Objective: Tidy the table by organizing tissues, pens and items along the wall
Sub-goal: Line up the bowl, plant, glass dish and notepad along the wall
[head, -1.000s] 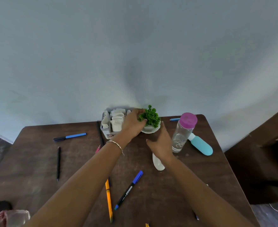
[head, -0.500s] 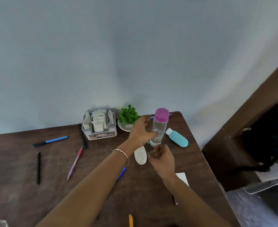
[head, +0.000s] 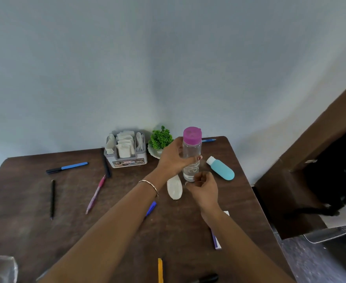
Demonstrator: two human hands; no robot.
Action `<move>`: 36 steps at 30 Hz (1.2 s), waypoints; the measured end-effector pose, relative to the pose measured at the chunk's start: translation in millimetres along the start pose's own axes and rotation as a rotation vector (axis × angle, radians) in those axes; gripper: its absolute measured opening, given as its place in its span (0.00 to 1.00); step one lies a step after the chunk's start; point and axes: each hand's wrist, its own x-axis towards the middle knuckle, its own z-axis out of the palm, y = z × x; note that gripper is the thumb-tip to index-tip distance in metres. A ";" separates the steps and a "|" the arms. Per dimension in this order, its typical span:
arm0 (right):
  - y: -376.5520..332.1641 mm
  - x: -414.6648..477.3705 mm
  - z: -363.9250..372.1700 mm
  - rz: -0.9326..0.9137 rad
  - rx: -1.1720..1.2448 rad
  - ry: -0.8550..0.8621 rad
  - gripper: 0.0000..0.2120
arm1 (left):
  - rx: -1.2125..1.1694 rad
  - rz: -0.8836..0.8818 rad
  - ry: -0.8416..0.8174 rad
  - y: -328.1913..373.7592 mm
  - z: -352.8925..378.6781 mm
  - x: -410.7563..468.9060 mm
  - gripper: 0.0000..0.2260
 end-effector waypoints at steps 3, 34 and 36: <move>-16.0 -7.5 19.4 -0.004 0.009 -0.038 0.18 | -0.002 0.011 0.086 -2.6 -31.6 -10.5 0.30; -58.5 -87.0 324.4 -0.103 -0.164 -0.504 0.08 | 0.167 -0.337 0.750 -227.2 -477.3 -72.1 0.27; -57.0 -87.6 325.5 -0.073 -0.165 -0.507 0.08 | 0.170 -0.336 0.745 -231.4 -481.1 -64.1 0.27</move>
